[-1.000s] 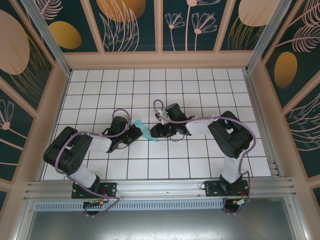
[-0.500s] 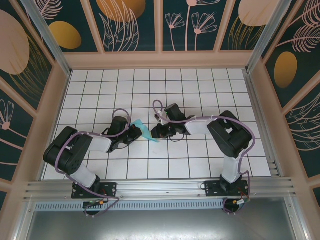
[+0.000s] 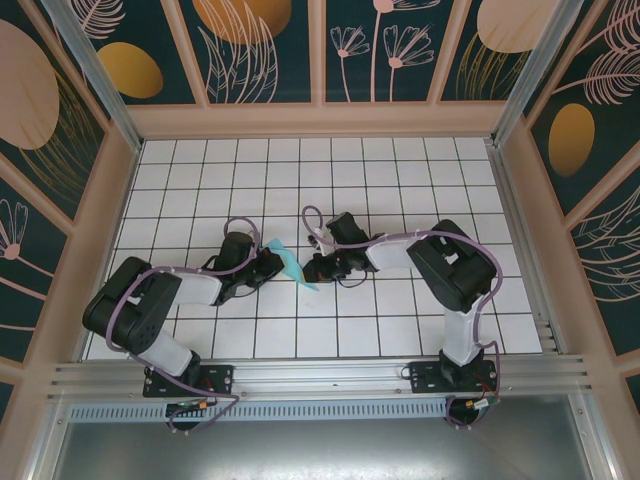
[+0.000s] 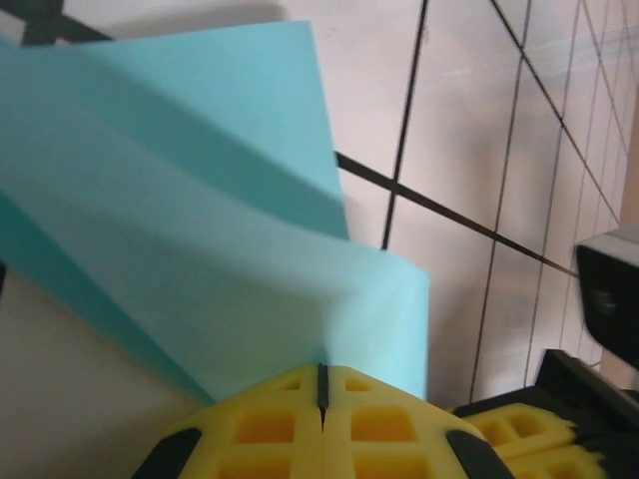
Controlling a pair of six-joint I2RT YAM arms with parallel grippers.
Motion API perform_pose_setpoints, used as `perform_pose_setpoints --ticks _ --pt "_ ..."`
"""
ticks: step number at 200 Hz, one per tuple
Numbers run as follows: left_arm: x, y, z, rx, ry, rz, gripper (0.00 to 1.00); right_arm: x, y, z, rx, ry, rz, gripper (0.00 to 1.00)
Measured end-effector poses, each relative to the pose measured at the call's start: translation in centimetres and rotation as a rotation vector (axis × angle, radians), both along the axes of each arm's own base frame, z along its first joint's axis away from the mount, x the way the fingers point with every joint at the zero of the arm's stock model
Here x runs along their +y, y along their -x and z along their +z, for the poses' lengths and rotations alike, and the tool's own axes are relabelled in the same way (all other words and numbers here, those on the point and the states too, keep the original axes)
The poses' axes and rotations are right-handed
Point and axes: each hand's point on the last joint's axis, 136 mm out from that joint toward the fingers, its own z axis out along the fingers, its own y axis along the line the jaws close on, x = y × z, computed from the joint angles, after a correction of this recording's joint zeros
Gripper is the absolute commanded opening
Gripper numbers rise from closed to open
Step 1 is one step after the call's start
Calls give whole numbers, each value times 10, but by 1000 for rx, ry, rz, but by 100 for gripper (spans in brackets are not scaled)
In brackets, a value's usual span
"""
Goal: Fold a paper plane with a square sheet of paper (pick it up from the middle)
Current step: Fold the wing for the fifth time at the center of the table.
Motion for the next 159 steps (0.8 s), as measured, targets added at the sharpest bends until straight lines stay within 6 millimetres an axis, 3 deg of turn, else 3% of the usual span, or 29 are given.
perform_pose_setpoints --ticks 58,159 --pt "-8 0 31 -76 67 -35 11 3 1 -4 -1 17 14 4" --pt "-21 22 7 -14 69 -91 10 4 1 -5 1 26 16 3"
